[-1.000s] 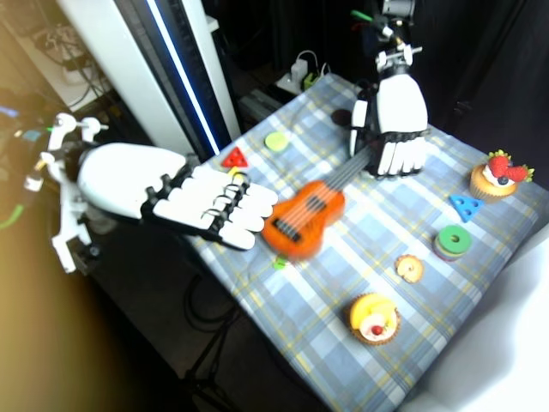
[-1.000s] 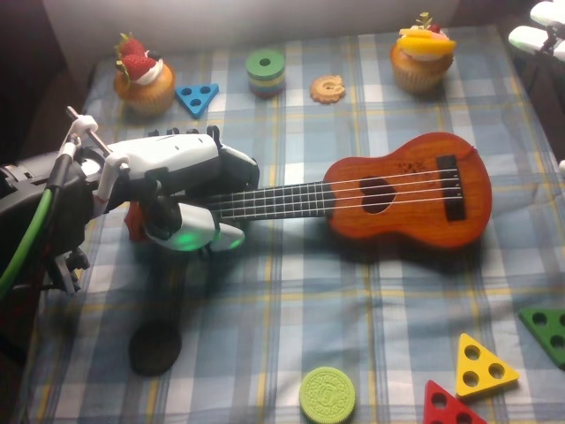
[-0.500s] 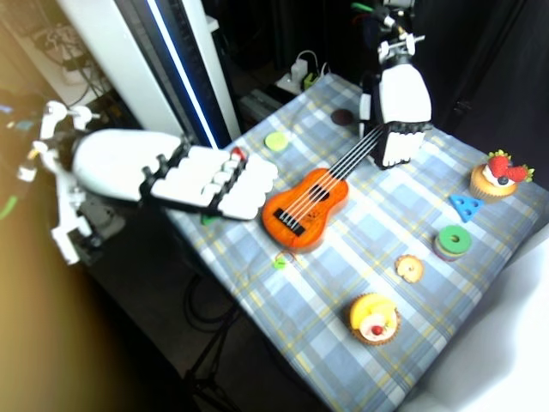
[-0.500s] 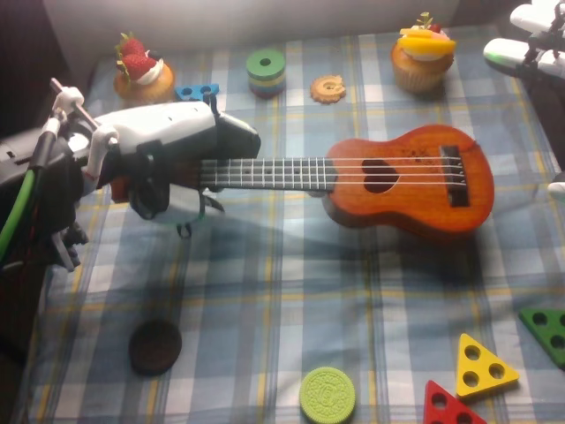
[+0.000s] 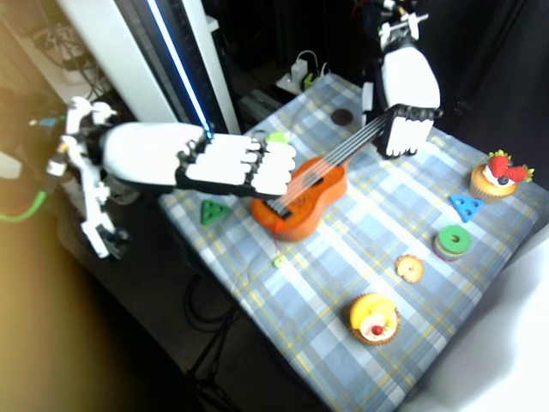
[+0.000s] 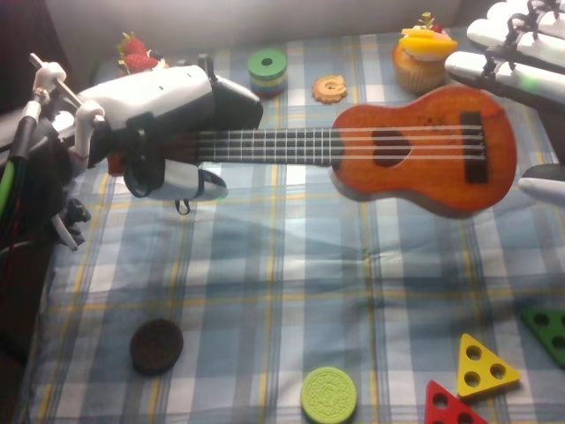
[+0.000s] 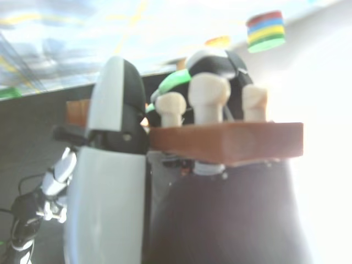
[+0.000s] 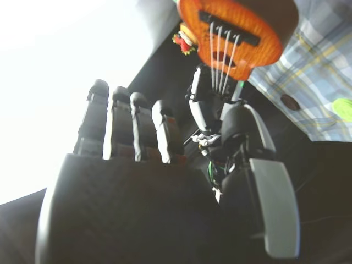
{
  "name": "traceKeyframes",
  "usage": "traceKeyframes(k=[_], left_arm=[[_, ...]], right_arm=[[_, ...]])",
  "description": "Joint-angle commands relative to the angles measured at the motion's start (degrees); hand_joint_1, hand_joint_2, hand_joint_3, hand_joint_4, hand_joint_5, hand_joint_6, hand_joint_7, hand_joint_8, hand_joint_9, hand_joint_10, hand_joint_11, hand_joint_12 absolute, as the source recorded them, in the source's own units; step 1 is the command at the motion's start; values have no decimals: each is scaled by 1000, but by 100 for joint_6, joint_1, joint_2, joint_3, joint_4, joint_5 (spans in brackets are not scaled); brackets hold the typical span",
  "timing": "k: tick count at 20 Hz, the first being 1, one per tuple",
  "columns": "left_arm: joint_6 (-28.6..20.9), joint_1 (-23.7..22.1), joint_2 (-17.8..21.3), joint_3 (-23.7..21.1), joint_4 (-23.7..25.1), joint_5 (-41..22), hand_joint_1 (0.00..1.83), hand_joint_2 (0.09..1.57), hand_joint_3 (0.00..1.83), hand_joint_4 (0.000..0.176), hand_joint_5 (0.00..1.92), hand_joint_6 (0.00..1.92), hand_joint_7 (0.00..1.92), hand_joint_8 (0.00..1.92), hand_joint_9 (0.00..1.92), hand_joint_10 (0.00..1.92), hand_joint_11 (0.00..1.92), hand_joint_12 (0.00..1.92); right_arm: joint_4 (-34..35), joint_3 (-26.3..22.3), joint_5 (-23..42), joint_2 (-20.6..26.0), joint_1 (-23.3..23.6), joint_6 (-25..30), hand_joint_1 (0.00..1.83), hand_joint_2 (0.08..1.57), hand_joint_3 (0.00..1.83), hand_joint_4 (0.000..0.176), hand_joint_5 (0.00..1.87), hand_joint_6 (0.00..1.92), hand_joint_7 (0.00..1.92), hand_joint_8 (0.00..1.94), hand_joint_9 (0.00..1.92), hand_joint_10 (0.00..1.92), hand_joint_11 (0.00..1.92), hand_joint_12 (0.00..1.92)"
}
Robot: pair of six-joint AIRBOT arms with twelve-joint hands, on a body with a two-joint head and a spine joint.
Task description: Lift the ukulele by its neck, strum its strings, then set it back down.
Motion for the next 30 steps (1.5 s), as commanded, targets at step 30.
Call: traceKeyframes(k=[30], left_arm=[[-523,-237,273,-242,461,-1278,1401,1134,31,0,592,1921,708,1909,977,1921,1107,1921]], right_arm=[[-1120,125,-816,-329,937,349,319,1386,4,30,528,53,0,0,0,0,0,0]])
